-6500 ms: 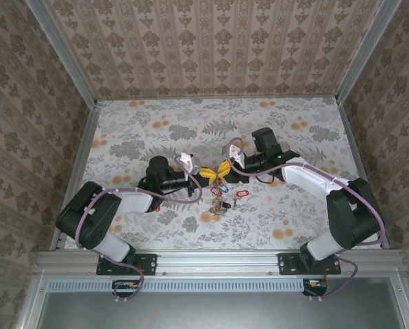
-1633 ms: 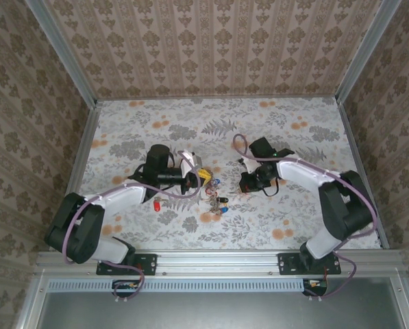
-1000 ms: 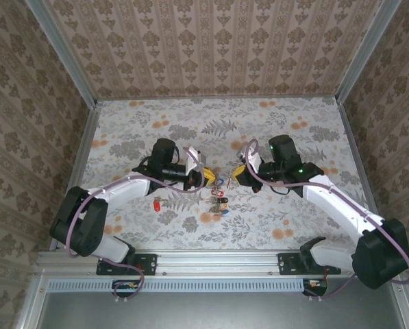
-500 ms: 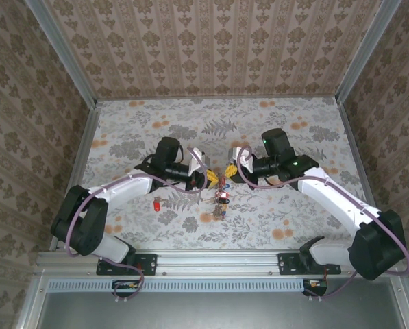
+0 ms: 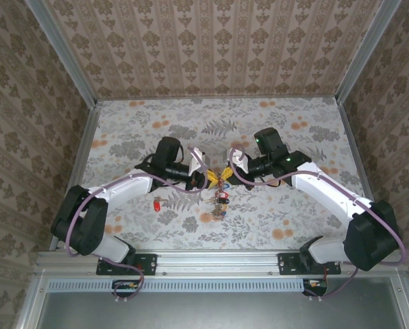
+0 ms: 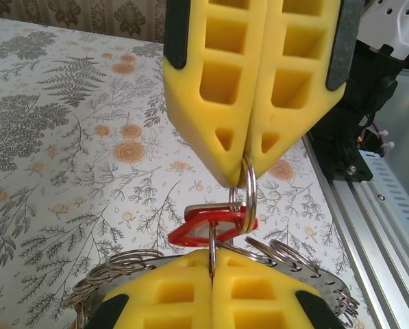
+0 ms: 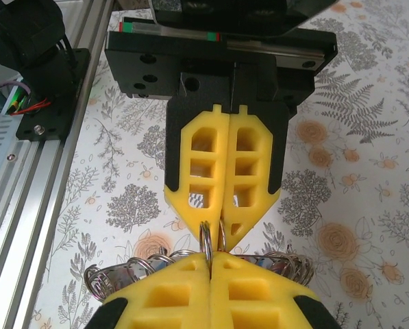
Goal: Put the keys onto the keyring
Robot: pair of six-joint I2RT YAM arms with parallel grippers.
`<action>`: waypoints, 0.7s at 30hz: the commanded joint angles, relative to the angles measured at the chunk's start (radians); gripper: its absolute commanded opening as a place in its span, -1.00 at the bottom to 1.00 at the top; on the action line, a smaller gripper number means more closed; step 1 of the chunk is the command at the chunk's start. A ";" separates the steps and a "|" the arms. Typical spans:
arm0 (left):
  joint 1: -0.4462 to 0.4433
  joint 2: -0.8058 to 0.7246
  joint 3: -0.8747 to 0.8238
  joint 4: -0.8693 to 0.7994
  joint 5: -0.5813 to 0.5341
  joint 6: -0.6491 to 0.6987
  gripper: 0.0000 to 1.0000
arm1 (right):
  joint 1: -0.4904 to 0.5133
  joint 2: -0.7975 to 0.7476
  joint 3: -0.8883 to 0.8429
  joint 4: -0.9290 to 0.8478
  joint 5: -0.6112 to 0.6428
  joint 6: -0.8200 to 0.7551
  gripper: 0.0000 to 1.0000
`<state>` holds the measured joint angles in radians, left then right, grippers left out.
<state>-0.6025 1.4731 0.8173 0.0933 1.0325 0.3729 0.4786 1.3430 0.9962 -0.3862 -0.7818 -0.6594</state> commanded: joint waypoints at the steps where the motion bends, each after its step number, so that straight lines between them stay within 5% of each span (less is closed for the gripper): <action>1: -0.008 -0.004 0.044 0.005 0.035 0.033 -1.00 | 0.008 0.017 0.036 -0.033 0.012 -0.012 -1.00; 21: -0.010 -0.006 0.046 -0.017 0.015 0.057 -1.00 | -0.003 -0.044 0.006 0.008 0.017 0.003 -1.00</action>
<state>-0.6029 1.4731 0.8257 0.0814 1.0214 0.3988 0.4805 1.3190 1.0054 -0.3920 -0.7567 -0.6552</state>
